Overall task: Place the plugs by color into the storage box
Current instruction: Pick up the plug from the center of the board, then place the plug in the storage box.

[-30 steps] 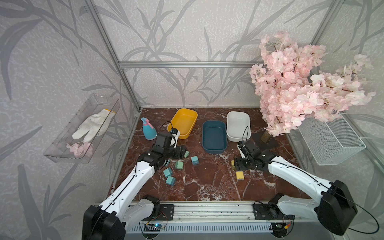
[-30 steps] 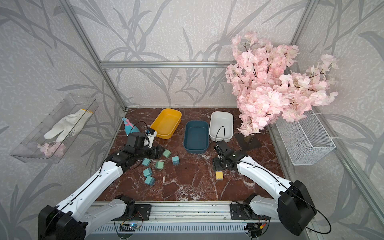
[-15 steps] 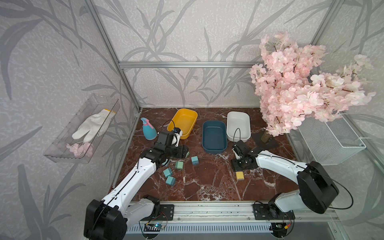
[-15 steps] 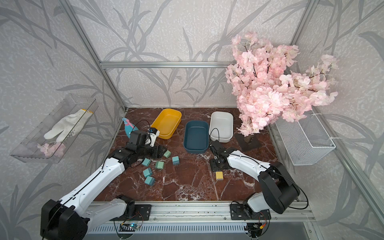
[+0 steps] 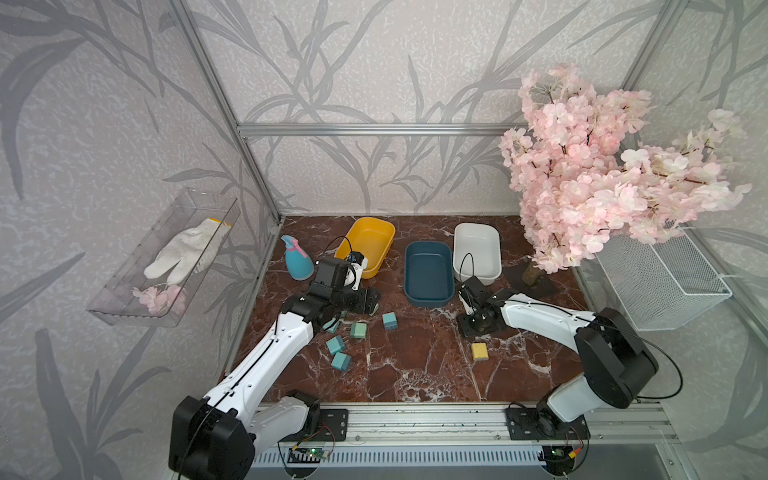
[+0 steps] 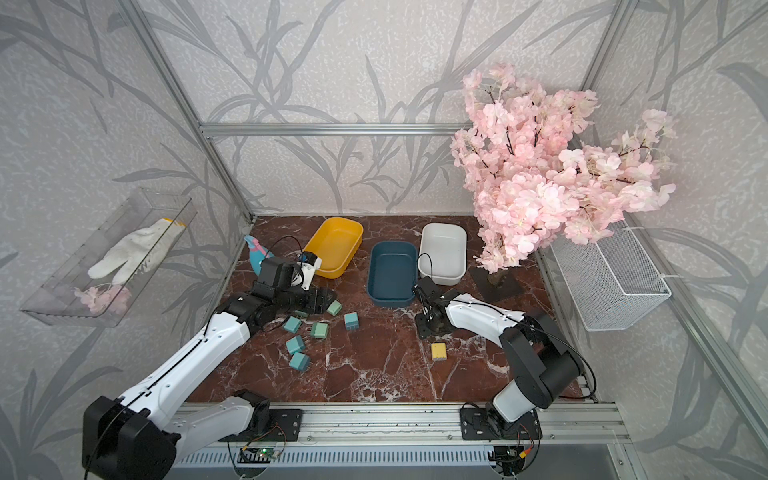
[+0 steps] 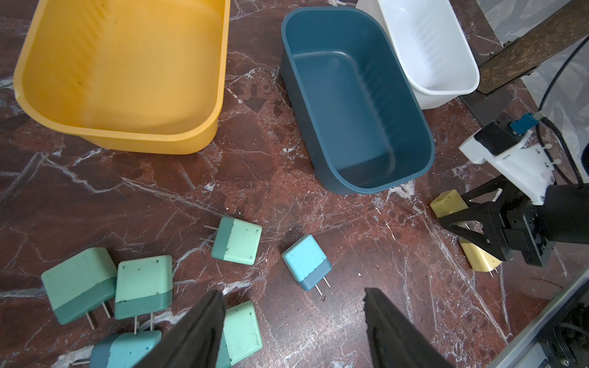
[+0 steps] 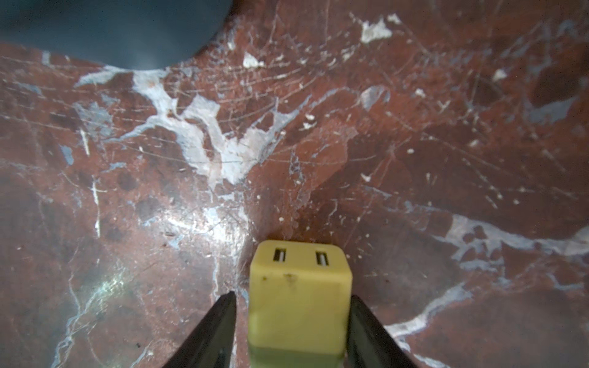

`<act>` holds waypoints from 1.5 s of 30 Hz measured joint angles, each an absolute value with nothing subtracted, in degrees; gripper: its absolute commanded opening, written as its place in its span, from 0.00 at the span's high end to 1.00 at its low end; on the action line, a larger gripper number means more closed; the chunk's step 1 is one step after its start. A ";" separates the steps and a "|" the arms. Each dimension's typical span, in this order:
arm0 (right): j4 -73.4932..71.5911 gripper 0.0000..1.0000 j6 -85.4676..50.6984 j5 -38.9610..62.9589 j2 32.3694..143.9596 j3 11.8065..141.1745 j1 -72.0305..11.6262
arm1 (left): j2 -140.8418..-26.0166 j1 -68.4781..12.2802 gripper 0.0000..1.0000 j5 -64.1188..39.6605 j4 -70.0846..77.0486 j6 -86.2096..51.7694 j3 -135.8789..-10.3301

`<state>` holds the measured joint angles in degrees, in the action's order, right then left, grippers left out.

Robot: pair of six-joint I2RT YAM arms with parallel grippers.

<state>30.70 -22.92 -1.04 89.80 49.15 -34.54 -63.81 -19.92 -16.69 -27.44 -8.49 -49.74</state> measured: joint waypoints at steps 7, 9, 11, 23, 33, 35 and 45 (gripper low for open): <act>33.28 0.58 -22.63 -2.85 89.30 49.98 -34.54 | -63.79 -19.99 0.28 -16.62 -27.40 -7.57 -49.78; 35.33 0.59 -22.55 -3.46 88.09 50.19 -34.54 | -63.79 -20.01 0.28 -16.67 -27.31 -7.55 -49.78; 38.06 0.59 -22.46 -3.92 86.37 51.16 -34.54 | -63.79 -20.03 0.28 -16.75 -27.05 -7.55 -49.78; 42.76 0.57 -17.10 -8.78 80.73 67.33 -31.31 | -63.44 -22.17 0.28 -17.76 -22.24 -7.51 -49.78; 40.56 0.57 -11.31 -10.04 107.22 90.74 -23.59 | -65.73 -26.33 0.28 -17.76 -22.81 -4.58 -53.47; 40.91 0.56 -10.74 -9.76 111.85 94.80 -22.70 | -66.65 -27.40 0.28 -17.89 -23.18 -4.34 -54.78; 43.97 0.49 -10.63 -7.01 124.77 104.95 -19.86 | -73.01 -33.36 0.27 -21.98 -24.51 -4.10 -58.85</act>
<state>43.97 -10.63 -7.01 124.77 104.95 -19.86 -73.01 -33.36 -21.98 -24.51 -4.10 -58.85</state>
